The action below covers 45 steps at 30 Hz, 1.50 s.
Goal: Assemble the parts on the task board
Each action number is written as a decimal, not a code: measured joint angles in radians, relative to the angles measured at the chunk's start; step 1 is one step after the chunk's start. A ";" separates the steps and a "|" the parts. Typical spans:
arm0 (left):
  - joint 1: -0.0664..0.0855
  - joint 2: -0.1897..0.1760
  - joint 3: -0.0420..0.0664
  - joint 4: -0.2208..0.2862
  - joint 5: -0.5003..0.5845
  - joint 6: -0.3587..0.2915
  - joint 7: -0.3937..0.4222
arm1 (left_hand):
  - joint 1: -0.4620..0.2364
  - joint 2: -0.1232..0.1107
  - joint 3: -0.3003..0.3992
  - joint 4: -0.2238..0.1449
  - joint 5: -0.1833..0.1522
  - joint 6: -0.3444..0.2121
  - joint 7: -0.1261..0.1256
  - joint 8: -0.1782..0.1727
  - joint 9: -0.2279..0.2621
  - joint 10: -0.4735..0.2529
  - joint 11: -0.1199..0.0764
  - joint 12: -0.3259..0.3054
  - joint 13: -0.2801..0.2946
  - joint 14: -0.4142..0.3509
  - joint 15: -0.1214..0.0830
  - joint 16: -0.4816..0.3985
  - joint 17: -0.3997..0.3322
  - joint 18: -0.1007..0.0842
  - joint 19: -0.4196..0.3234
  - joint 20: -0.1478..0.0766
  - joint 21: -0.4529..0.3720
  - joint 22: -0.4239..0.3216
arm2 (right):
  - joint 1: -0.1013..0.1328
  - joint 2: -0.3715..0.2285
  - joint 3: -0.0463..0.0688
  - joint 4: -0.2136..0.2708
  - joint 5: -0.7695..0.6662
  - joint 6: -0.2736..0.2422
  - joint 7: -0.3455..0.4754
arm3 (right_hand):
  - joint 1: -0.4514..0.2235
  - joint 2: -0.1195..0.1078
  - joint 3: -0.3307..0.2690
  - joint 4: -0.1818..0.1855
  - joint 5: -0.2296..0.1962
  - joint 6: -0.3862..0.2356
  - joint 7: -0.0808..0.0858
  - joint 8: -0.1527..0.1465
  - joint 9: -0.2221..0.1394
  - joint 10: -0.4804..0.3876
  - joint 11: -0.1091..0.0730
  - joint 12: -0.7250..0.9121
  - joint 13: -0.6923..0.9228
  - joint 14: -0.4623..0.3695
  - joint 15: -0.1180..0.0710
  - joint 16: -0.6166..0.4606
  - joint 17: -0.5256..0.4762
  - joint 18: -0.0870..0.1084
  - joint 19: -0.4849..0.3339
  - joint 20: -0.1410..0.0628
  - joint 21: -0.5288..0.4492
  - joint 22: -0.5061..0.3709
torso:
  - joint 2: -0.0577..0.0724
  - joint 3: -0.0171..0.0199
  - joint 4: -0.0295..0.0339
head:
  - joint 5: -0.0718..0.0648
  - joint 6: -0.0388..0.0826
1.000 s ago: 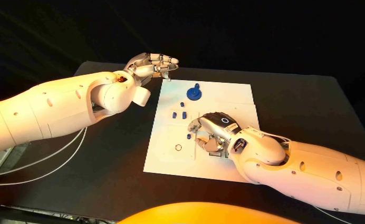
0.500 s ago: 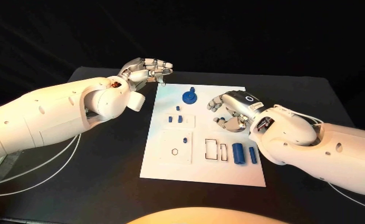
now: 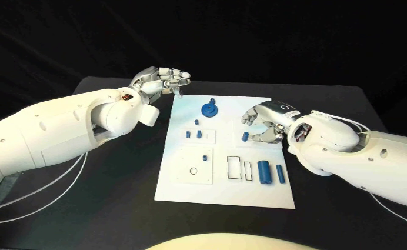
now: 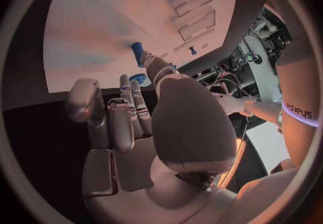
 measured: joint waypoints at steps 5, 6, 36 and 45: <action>0.000 0.000 0.000 0.000 0.000 0.001 0.000 | 0.000 0.000 0.000 0.000 0.000 0.000 0.000 0.000 0.000 0.000 0.000 0.000 0.000 0.000 0.000 0.000 0.000 0.000 0.000 0.000 0.000 0.000 | -0.001 0.008 -0.001 -0.012 0.005 0.038 0.001 | 0.004 0.004 -0.007 0.007 0.000 0.010 0.001 0.000 0.000 0.001 -0.001 0.020 0.000 0.000 0.000 0.005 0.004 0.000 0.003 0.003 0.008 0.000 | 0.000 0.0000 0.0001 | 0.000 -0.002; 0.000 0.000 0.000 0.000 0.000 0.001 0.000 | 0.000 0.000 0.000 0.000 0.000 0.000 0.000 0.000 0.000 0.000 0.000 0.000 0.000 0.000 0.000 0.000 0.000 0.000 0.000 0.000 0.000 0.000 | -0.001 0.010 -0.002 -0.014 0.006 0.043 0.001 | 0.009 0.008 -0.007 0.007 0.000 0.013 0.003 0.000 0.000 0.004 -0.004 0.024 0.000 0.000 0.000 0.005 0.004 0.000 0.003 0.004 0.008 0.000 | 0.000 0.0000 0.0002 | 0.000 -0.002; 0.000 -0.003 0.000 -0.001 -0.001 0.004 -0.005 | 0.000 0.000 0.000 0.000 0.000 0.000 0.000 0.000 0.000 0.000 0.000 0.000 0.000 0.000 0.000 0.000 -0.001 0.000 -0.003 0.003 0.000 -0.001 | -0.020 0.041 -0.004 -0.039 0.042 0.042 0.004 | 0.008 0.007 0.261 0.083 -0.089 0.147 0.007 0.020 0.014 0.226 -0.047 0.034 -0.027 0.002 -0.024 0.037 0.007 -0.011 0.064 -0.032 0.151 0.001 | 0.000 0.0005 0.0001 | 0.001 -0.013; 0.000 -0.002 0.000 -0.003 -0.002 0.006 -0.009 | -0.004 0.004 0.000 0.000 0.000 0.000 0.000 0.000 0.000 0.000 0.000 0.003 -0.001 0.000 0.000 -0.004 -0.001 0.000 -0.003 0.003 -0.004 -0.002 | -0.022 0.037 -0.005 -0.033 0.049 0.016 -0.003 | -0.003 0.019 0.302 0.066 -0.103 0.172 0.000 0.042 0.031 0.255 -0.054 0.019 -0.024 0.002 -0.031 0.037 0.007 -0.010 0.068 -0.036 0.164 0.000 | 0.000 0.0000 0.0001 | -0.001 -0.014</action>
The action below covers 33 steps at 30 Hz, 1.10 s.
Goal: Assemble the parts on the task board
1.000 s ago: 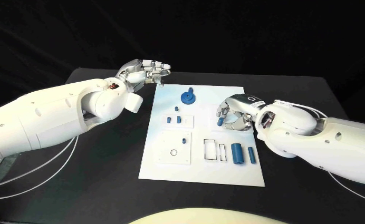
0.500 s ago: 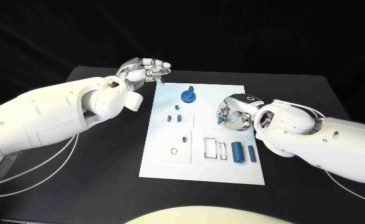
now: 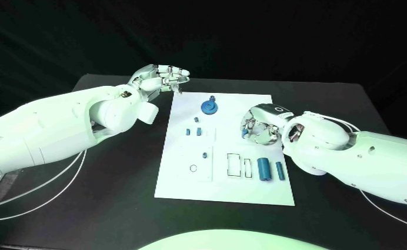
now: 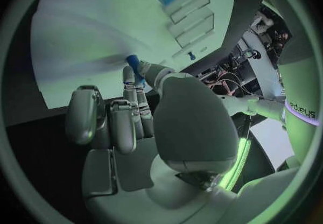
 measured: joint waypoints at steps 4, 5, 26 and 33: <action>0.000 0.000 0.000 -0.001 -0.001 0.001 -0.001 | 0.000 0.000 -0.003 -0.003 0.000 0.000 0.000 0.000 0.000 0.000 0.000 0.000 0.000 0.000 0.000 0.000 0.000 0.000 0.000 0.000 0.000 0.000 | 0.000 -0.013 0.000 0.018 0.015 -0.018 -0.001 | 0.000 0.008 0.007 -0.007 0.013 0.004 -0.004 0.005 0.001 0.011 -0.003 -0.001 0.005 0.000 0.000 0.004 0.000 0.001 0.002 -0.002 0.004 0.000 | 0.000 0.0001 0.0002 | -0.001 0.001; 0.000 0.000 0.000 -0.002 -0.001 0.001 -0.001 | 0.000 0.000 -0.003 -0.003 0.000 0.000 0.000 0.000 0.000 0.000 0.000 0.000 0.000 0.000 0.000 0.000 0.000 0.000 0.000 0.000 0.000 0.000 | 0.002 -0.017 0.000 0.025 0.022 -0.023 -0.001 | 0.000 0.008 0.010 -0.010 0.017 0.005 -0.005 0.005 0.001 0.011 -0.003 -0.003 0.005 -0.001 -0.001 0.004 0.000 0.001 0.004 -0.004 0.004 0.000 | -0.001 -0.0001 0.0003 | -0.001 0.001; 0.000 0.011 -0.001 -0.014 -0.002 0.004 -0.004 | 0.000 0.000 -0.003 -0.003 0.000 0.000 0.000 0.000 0.000 -0.004 0.004 0.000 -0.001 0.000 0.000 0.000 -0.001 0.000 0.000 0.000 0.000 0.000 | 0.042 -0.039 0.010 0.179 0.141 -0.080 0.004 | -0.001 0.014 0.011 -0.011 0.018 0.007 -0.003 0.005 0.001 0.014 -0.003 -0.007 0.004 -0.004 -0.003 0.004 0.000 0.001 0.003 -0.004 0.007 0.000 | -0.001 0.0007 -0.0013 | 0.014 0.007; 0.000 0.014 -0.001 -0.015 -0.002 0.005 -0.005 | 0.000 0.000 -0.003 -0.003 0.000 0.000 0.000 0.000 0.000 -0.004 0.004 0.000 -0.001 0.000 0.000 0.000 -0.001 0.000 0.000 0.000 0.000 0.000 | 0.008 0.024 0.007 0.195 0.146 -0.089 0.012 | -0.001 0.014 0.011 -0.011 0.018 0.007 -0.002 0.005 0.001 0.014 -0.003 -0.007 0.004 -0.004 -0.003 0.004 0.000 0.001 0.003 -0.004 0.007 0.000 | 0.000 0.0006 -0.0007 | 0.028 0.002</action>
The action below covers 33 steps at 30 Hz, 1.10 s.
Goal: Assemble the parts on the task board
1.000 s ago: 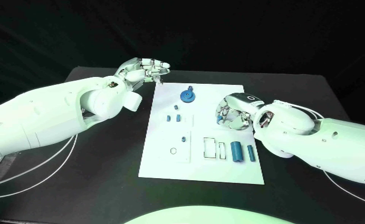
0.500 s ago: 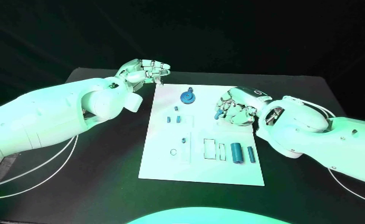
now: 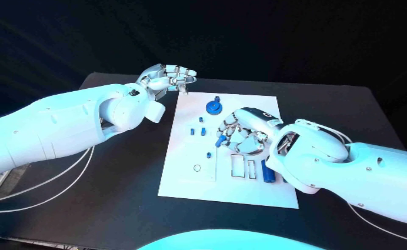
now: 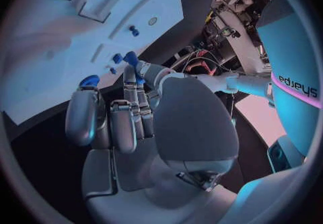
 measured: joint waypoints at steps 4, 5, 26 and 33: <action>0.000 0.001 0.000 0.000 0.000 0.001 0.000 | 0.000 0.000 0.000 0.000 0.000 0.000 0.000 0.000 0.000 0.000 0.000 0.000 0.000 0.000 0.000 0.000 0.000 0.000 0.000 0.000 0.000 0.000 | -0.027 0.043 -0.006 -0.005 -0.007 -0.005 0.006 | 0.000 0.000 0.000 0.000 0.000 -0.001 0.001 0.000 0.000 0.000 0.000 0.000 0.000 0.000 0.000 0.000 0.000 0.000 0.000 0.000 0.000 0.000 | 0.000 -0.0006 0.0007 | 0.007 -0.002; 0.000 0.002 0.000 0.000 0.000 0.001 0.000 | 0.000 0.000 0.000 0.000 0.000 0.000 0.000 0.000 0.000 0.000 0.000 0.000 0.000 0.000 0.000 0.000 0.000 0.000 0.000 0.000 0.000 0.000 | -0.036 0.059 -0.008 -0.011 -0.009 -0.005 0.008 | 0.000 0.000 0.000 0.000 0.000 -0.001 0.001 0.000 0.000 0.000 0.000 0.000 0.000 0.000 0.000 0.000 0.000 0.000 0.000 0.000 0.000 0.000 | 0.000 -0.0007 0.0008 | 0.009 -0.003; 0.000 0.005 -0.001 0.001 -0.001 0.003 -0.001 | 0.000 0.000 0.000 0.000 0.000 0.000 0.000 0.000 0.000 -0.004 -0.004 0.000 0.000 0.000 0.000 0.000 0.000 0.000 0.000 0.000 0.000 0.000 | -0.121 0.166 -0.024 -0.097 -0.073 -0.005 0.021 | 0.000 0.000 0.007 -0.007 0.007 -0.006 0.005 0.000 0.000 0.000 0.000 -0.009 0.000 0.000 0.000 0.000 0.000 0.000 0.000 0.000 -0.008 0.001 | 0.001 -0.0012 0.0007 | 0.031 -0.016; 0.000 0.005 -0.001 0.001 -0.001 0.005 -0.002 | 0.000 0.000 0.000 0.000 0.000 0.000 0.000 0.000 0.000 -0.004 -0.004 0.000 -0.001 0.000 0.000 0.000 0.000 0.000 0.000 0.000 0.000 0.000 | -0.132 0.175 -0.025 -0.103 -0.084 -0.007 0.021 | 0.000 0.000 0.008 -0.008 0.010 -0.008 0.006 0.000 0.000 0.001 0.001 -0.009 0.000 0.000 0.000 0.000 0.000 0.000 0.000 0.000 -0.008 0.001 | 0.001 -0.0009 0.0003 | 0.034 -0.019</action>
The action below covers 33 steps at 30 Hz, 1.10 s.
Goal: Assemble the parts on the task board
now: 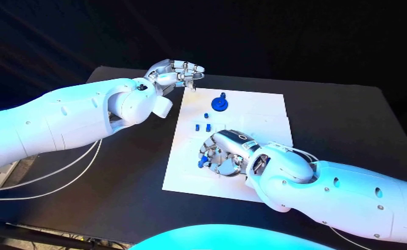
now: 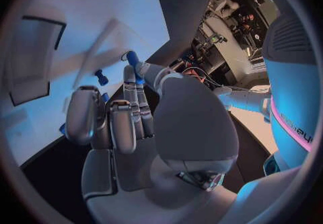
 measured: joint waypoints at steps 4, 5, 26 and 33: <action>0.000 0.000 0.000 0.000 0.000 0.001 -0.001 | 0.000 0.000 0.000 0.000 0.000 0.000 0.000 0.000 0.000 0.000 0.000 0.000 0.000 0.000 0.000 0.000 0.000 0.000 0.000 0.000 0.000 0.000 | -0.001 0.003 0.001 -0.004 -0.008 -0.002 -0.001 | 0.000 0.000 0.000 0.000 0.000 -0.001 0.000 0.000 0.000 0.000 0.000 0.000 0.000 0.000 0.000 0.000 0.000 0.000 0.000 0.000 0.000 0.000 | 0.000 0.0001 0.0000 | 0.000 -0.002; 0.000 -0.001 0.000 0.000 0.000 0.001 -0.001 | 0.000 0.000 0.000 0.000 0.000 0.000 0.000 0.000 0.000 0.000 0.000 0.000 0.000 0.000 0.000 0.000 0.000 0.000 0.000 0.000 0.000 0.000 | -0.001 0.003 0.001 -0.005 -0.011 -0.002 -0.002 | 0.000 0.000 0.000 0.000 0.000 -0.001 0.000 0.000 0.000 0.000 0.000 0.000 0.000 0.000 0.000 0.000 0.000 0.000 0.000 0.000 0.000 0.000 | 0.000 0.0001 0.0000 | 0.000 -0.002; 0.000 -0.002 0.000 0.000 0.000 0.007 -0.007 | 0.000 0.000 0.000 0.000 0.000 -0.004 -0.004 0.000 0.000 -0.004 0.004 0.000 -0.001 0.000 0.000 0.000 -0.001 0.000 0.000 0.000 0.000 -0.001 | -0.006 0.009 -0.001 -0.007 -0.085 -0.009 -0.058 | -0.011 0.000 0.003 -0.003 0.000 -0.004 -0.004 0.010 0.000 0.000 0.000 0.000 0.000 0.000 0.000 0.000 0.001 0.000 0.000 0.000 0.000 0.000 | 0.000 0.0000 0.0010 | -0.001 -0.003; 0.000 -0.002 0.000 0.000 0.000 0.009 -0.009 | 0.000 0.000 0.000 0.000 0.000 -0.004 -0.004 0.000 0.000 -0.004 0.004 0.000 -0.001 0.000 0.000 0.000 -0.001 0.000 0.000 0.000 0.000 -0.001 | -0.006 0.015 -0.001 -0.003 -0.096 0.009 -0.063 | -0.029 -0.019 0.003 -0.003 -0.001 -0.008 0.001 0.010 0.022 0.000 0.000 -0.016 0.001 0.000 0.000 0.000 0.001 0.000 0.000 0.000 -0.012 0.000 | 0.000 -0.0001 0.0004 | 0.000 -0.005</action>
